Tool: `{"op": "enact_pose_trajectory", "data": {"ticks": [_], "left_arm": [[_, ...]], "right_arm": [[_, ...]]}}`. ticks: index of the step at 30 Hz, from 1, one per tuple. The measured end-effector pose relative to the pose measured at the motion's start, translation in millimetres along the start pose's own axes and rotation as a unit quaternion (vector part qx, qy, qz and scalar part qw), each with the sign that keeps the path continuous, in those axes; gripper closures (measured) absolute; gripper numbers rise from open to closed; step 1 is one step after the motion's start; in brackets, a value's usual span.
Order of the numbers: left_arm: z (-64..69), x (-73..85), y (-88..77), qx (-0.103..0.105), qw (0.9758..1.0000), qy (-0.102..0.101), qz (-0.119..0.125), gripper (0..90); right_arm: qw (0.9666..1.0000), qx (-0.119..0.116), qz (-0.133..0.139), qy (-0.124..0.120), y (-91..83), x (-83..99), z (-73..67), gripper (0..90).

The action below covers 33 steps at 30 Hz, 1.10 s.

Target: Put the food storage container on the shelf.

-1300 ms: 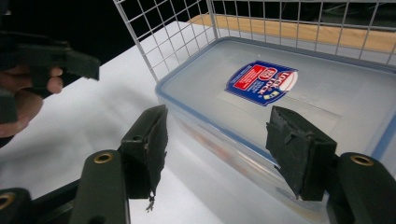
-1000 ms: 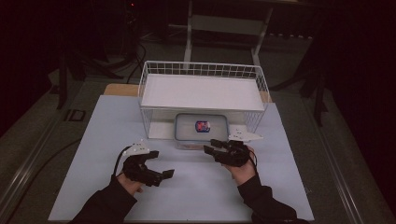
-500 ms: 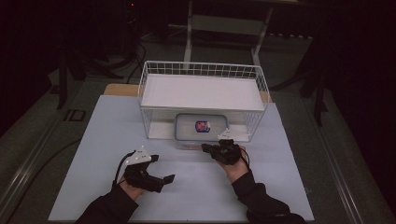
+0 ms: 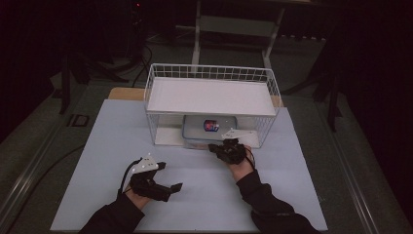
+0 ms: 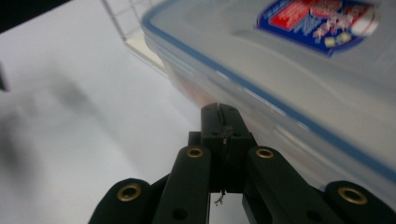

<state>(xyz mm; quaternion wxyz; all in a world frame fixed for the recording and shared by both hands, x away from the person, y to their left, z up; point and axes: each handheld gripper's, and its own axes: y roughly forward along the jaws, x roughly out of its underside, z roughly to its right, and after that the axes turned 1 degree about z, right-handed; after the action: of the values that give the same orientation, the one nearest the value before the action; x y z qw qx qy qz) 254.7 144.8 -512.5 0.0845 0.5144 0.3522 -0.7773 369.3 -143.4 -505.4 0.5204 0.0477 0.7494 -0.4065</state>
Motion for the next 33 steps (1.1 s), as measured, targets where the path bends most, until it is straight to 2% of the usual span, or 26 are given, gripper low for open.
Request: {"op": "enact_pose_trajectory", "data": {"ticks": [4,19,21,25,27,28,31,33], "left_arm": [[0.1,-0.2,-0.9,0.001,1.0,-0.001,0.004,0.0],[-0.5,1.2,-0.4,-0.001,1.0,0.008,0.005,0.0],[-0.7,1.0,-0.8,0.0,0.9999,0.008,0.006,0.0],[-1.1,0.9,-1.3,0.0,1.0,0.005,0.008,0.0],[-0.9,0.7,-1.6,0.001,0.9999,0.005,0.009,0.0],[-0.6,0.4,-1.8,0.0,0.9999,0.006,0.008,0.0],[0.8,0.0,-2.6,-0.001,0.9999,0.009,0.008,0.0],[2.2,-0.5,-3.3,-0.005,0.9998,0.016,0.009,0.0]], "right_arm": [[0.9998,0.008,0.0,0.019,7.0,0.2,8.7,90.0],[0.9984,0.038,0.02,0.038,26.0,-12.1,29.3,90.0],[0.9983,0.033,0.021,0.043,28.0,-12.7,31.3,90.0],[0.9987,0.032,0.018,0.035,30.0,-14.0,28.9,90.0],[0.9991,0.021,0.021,0.032,29.3,-13.9,27.0,89.8],[0.9992,0.021,0.017,0.03,27.7,-13.9,24.0,88.9],[0.9996,0.007,0.023,0.015,20.9,-13.0,17.5,78.7],[0.9991,-0.003,0.042,0.006,13.3,-11.4,12.8,68.9]]}}
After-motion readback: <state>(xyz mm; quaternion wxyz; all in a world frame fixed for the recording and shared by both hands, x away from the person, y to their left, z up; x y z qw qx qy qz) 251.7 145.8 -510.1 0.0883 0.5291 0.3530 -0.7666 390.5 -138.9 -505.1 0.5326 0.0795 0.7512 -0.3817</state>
